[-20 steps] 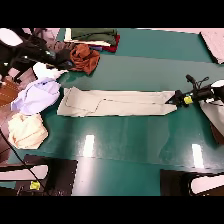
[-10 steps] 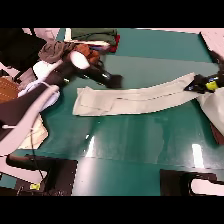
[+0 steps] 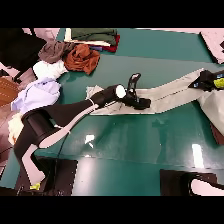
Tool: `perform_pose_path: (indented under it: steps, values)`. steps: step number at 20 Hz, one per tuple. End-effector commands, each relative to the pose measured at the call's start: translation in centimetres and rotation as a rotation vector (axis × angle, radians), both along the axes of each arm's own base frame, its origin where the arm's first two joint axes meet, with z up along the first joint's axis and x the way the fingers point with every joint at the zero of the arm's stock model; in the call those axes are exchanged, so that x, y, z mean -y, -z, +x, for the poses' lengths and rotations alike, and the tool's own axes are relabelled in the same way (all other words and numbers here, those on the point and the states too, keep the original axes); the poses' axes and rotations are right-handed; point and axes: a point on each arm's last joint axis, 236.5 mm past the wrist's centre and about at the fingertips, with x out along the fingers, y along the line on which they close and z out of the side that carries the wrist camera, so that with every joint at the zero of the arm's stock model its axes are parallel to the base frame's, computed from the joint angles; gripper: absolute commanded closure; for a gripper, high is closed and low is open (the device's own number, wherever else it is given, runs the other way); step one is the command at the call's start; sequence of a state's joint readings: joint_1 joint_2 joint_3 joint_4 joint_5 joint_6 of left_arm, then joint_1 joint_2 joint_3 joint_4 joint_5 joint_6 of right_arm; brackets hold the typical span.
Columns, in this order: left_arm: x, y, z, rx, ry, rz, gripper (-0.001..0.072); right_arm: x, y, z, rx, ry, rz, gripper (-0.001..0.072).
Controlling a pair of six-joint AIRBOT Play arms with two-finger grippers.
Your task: Fold the shirts.
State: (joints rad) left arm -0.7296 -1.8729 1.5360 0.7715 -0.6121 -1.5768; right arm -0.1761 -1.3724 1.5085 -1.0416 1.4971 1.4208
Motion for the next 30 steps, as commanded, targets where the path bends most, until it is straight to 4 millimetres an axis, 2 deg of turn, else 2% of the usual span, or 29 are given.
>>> perform_pose_path:
  steps: [1,4,8,10,13,15,17,18,19,21,23,25,27,30]
  values:
    - [1.1,2.1,-0.2,-0.022,-0.01,0.006,0.0681,-0.8,-0.2,-0.3,-0.002,-0.019,0.003,0.069]
    - [1.0,2.6,-0.1,-0.016,-0.008,0.019,0.0681,-1.4,-1.1,-0.7,0.006,-0.03,0.025,0.069]
    - [1.4,1.5,0.6,0.012,-0.014,0.001,0.068,-4.7,-6.0,-1.3,0.114,-0.054,0.176,0.069]
    - [2.0,-0.2,1.1,0.038,-0.004,-0.023,0.068,-5.2,-7.5,-1.5,0.155,-0.055,0.198,0.069]
    - [2.9,-3.4,1.5,0.108,0.062,-0.046,0.0681,-5.3,-7.9,-1.7,0.163,-0.058,0.2,0.069]
    - [2.0,-4.9,-0.3,0.12,0.23,0.012,0.068,-5.3,-7.6,-1.5,0.156,-0.056,0.201,0.069]
    - [-2.2,-5.6,-1.8,0.131,0.402,0.177,0.0681,-5.2,-7.3,-1.0,0.156,-0.047,0.205,0.069]
    - [-5.6,-6.0,-1.5,0.153,0.432,0.293,0.0681,-5.2,-7.2,-0.6,0.155,-0.034,0.211,0.069]
    - [-9.1,-7.0,-0.3,0.194,0.425,0.407,0.0681,-5.7,-7.1,-0.3,0.156,-0.029,0.215,0.069]
    - [-16.3,-11.5,2.7,0.289,0.318,0.578,0.0681,-8.0,-7.0,0.3,0.171,-0.05,0.227,0.069]
    - [-23.5,-17.1,4.3,0.352,0.176,0.656,0.0681,-11.8,-6.8,1.0,0.186,-0.083,0.249,0.069]
    - [-30.4,-21.3,4.8,0.358,0.008,0.686,0.0681,-16.5,-6.5,1.7,0.188,-0.142,0.273,0.069]
    - [-36.4,-24.3,4.6,0.351,-0.14,0.693,0.0681,-21.8,-5.9,1.9,0.172,-0.218,0.297,0.069]
    - [-43.1,-26.3,4.6,0.339,-0.3,0.71,0.0681,-29.9,-3.8,1.5,0.123,-0.327,0.323,0.069]
